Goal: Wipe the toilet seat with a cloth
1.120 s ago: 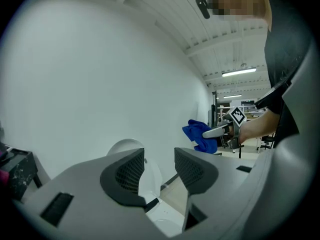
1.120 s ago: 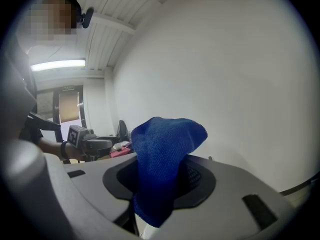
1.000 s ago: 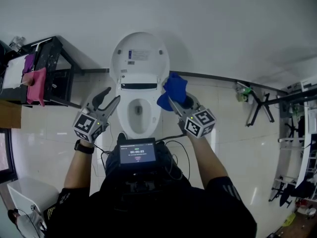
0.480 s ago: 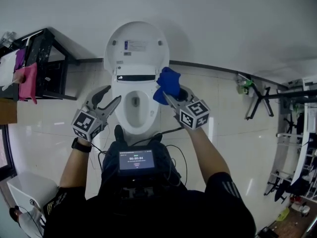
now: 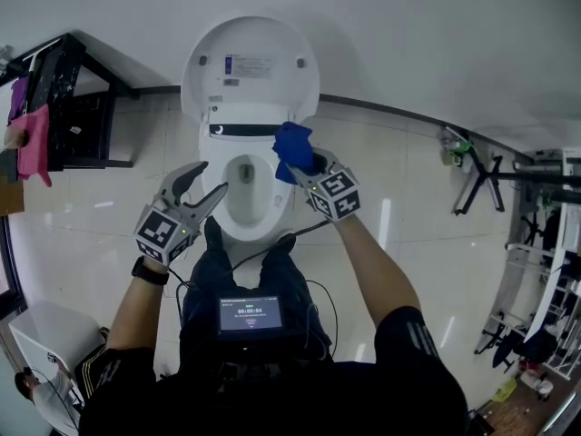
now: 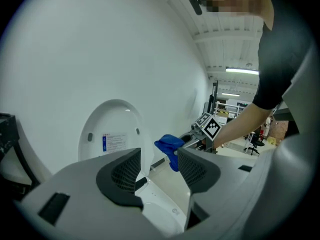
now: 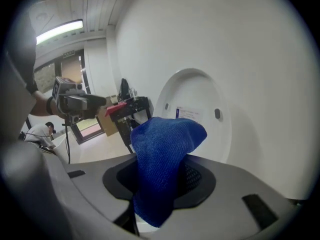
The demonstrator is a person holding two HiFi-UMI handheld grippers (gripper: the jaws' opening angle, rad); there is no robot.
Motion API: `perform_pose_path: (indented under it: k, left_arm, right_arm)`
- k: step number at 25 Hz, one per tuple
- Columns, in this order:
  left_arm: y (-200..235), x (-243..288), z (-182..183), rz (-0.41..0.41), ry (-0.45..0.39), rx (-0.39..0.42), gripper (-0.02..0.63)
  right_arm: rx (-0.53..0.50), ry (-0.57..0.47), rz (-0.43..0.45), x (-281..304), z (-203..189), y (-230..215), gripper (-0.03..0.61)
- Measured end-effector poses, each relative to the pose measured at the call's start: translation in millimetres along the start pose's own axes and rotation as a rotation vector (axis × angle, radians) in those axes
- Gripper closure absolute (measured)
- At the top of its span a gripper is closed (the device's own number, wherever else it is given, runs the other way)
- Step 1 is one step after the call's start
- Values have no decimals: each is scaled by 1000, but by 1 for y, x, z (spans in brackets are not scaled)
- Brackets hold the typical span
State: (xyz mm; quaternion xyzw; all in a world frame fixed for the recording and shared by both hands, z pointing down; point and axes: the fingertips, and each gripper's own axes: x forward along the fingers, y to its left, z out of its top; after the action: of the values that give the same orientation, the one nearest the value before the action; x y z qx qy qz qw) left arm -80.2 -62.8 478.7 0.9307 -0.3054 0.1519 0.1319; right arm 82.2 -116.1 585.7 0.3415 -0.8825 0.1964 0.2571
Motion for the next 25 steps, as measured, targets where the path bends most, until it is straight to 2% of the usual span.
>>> perform_pose_path:
  k: [5, 12, 16, 21, 25]
  left_arm:
    - [8, 21, -54, -8, 62, -41, 359]
    - [16, 60, -110, -36, 108, -91, 359]
    - [24, 83, -137, -50, 114, -98, 359]
    - [32, 97, -165, -43, 108, -146, 359]
    - [34, 106, -180, -48, 111, -150, 359]
  right_arm:
    - [-73, 87, 20, 59, -51, -20, 411]
    - [-207, 279, 38, 139, -129, -42, 411]
    - [-320, 369, 52, 187, -181, -59, 411]
    - [-479, 487, 59, 231, -230, -73, 411]
    - [-618, 626, 80, 248, -277, -84, 411]
